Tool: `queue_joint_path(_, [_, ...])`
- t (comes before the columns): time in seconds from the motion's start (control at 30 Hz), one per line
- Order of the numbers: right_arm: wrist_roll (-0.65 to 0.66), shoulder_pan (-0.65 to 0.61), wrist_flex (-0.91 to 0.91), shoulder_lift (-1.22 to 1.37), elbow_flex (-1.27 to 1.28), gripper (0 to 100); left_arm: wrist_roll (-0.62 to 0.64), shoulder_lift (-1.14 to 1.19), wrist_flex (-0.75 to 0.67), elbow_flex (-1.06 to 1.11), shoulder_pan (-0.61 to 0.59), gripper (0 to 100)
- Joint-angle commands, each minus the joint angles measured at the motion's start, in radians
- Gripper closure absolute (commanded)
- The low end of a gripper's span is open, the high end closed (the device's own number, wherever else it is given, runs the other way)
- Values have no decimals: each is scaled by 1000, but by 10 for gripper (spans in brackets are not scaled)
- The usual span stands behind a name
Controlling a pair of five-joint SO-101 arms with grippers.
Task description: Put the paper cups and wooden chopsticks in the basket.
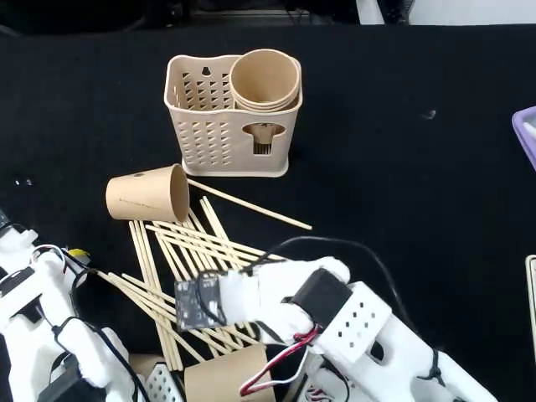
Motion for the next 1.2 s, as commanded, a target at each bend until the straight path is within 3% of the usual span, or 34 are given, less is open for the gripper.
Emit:
queue_joint_path(0.0, [92, -17, 12, -8, 4, 801, 9, -8, -14, -39, -16, 722])
queue_joint_path(0.27, [181, -49, 11, -27, 145, 801, 12, -8, -15, -50, -25, 722])
queue_joint_path(0.47, [133, -230, 12, -36, 143, 801, 15, -8, -15, -68, -104, 722])
queue_joint_path(0.7, [75, -423, 6, -36, 142, 801, 114, -8, -9, -90, -174, 722])
queue_joint_path(0.93, [-14, -436, -81, -38, 140, 805, 118, -8, -9, -91, -171, 722])
queue_joint_path(1.1, [-89, -423, -147, -39, 97, 995, 115, -8, -11, -87, -171, 722])
queue_joint_path(1.17, [-86, -376, -109, -39, 56, 982, 115, -8, -11, -85, -171, 722])
